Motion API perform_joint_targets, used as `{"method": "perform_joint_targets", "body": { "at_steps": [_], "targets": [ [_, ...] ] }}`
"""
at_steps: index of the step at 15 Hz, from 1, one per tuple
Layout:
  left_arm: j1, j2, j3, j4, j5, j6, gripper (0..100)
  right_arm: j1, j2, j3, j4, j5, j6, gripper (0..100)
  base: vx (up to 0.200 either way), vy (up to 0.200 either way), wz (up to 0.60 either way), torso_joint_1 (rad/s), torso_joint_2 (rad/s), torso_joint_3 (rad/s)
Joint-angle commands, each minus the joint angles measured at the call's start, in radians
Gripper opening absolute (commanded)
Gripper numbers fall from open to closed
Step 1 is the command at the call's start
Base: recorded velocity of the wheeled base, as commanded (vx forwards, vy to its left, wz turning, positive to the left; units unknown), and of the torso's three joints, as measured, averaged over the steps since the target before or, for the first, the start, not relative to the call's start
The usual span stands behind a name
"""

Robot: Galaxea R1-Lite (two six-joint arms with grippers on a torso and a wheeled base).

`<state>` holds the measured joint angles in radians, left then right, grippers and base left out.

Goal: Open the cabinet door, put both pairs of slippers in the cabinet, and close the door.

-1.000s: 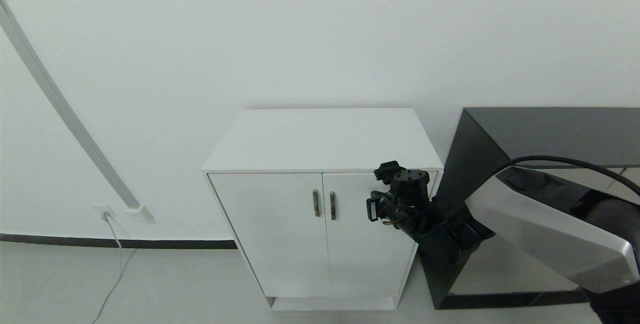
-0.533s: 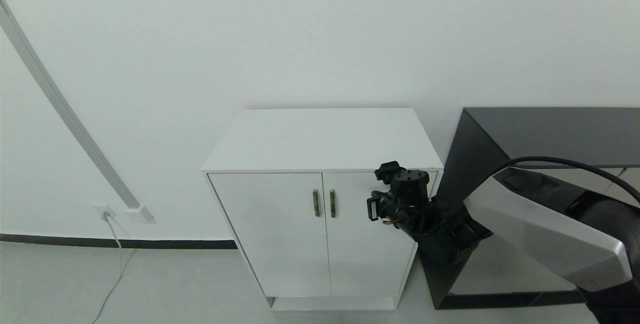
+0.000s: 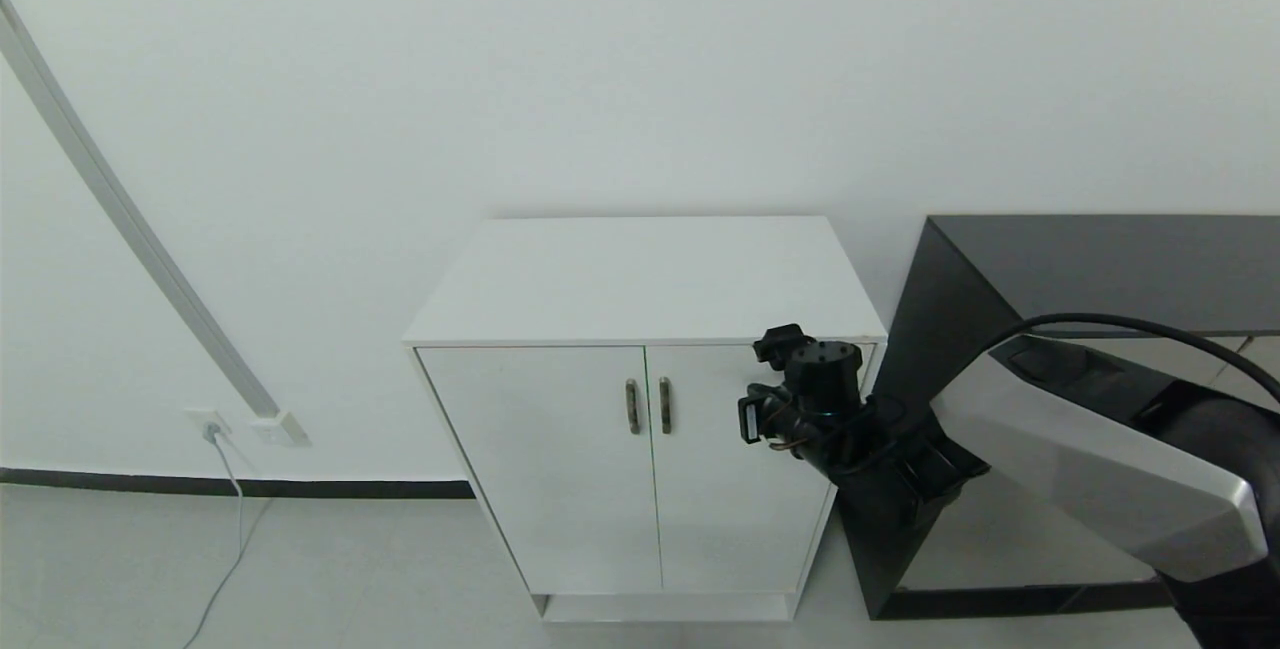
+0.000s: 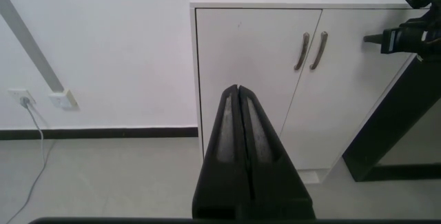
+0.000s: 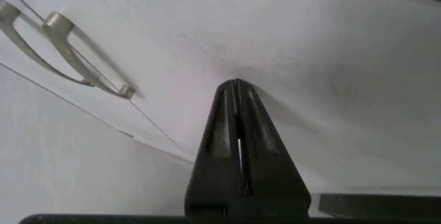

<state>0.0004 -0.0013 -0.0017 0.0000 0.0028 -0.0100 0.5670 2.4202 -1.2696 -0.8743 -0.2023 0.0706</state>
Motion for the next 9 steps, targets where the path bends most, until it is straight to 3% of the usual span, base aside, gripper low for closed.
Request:
{"method": "perform_joint_targets", "body": {
  "at_steps": [1,4,9],
  "targets": [
    [0.001,0.001,0.000,0.000,0.000,0.001,0,0.017,-0.093,0.082,-0.005,0.000,0.000,0,0.000,0.000,0.00,0.000,0.00,0.000],
    [0.001,0.001,0.000,0.000,0.000,-0.001,0,0.020,-0.225,0.230,-0.028,-0.005,0.000,0,0.000,0.000,0.00,0.000,0.00,0.000],
    [0.001,0.001,0.000,0.000,-0.001,0.002,0,-0.007,-0.512,0.582,-0.137,-0.005,-0.014,0,0.000,0.000,0.00,0.000,0.00,0.000]
  ]
}}
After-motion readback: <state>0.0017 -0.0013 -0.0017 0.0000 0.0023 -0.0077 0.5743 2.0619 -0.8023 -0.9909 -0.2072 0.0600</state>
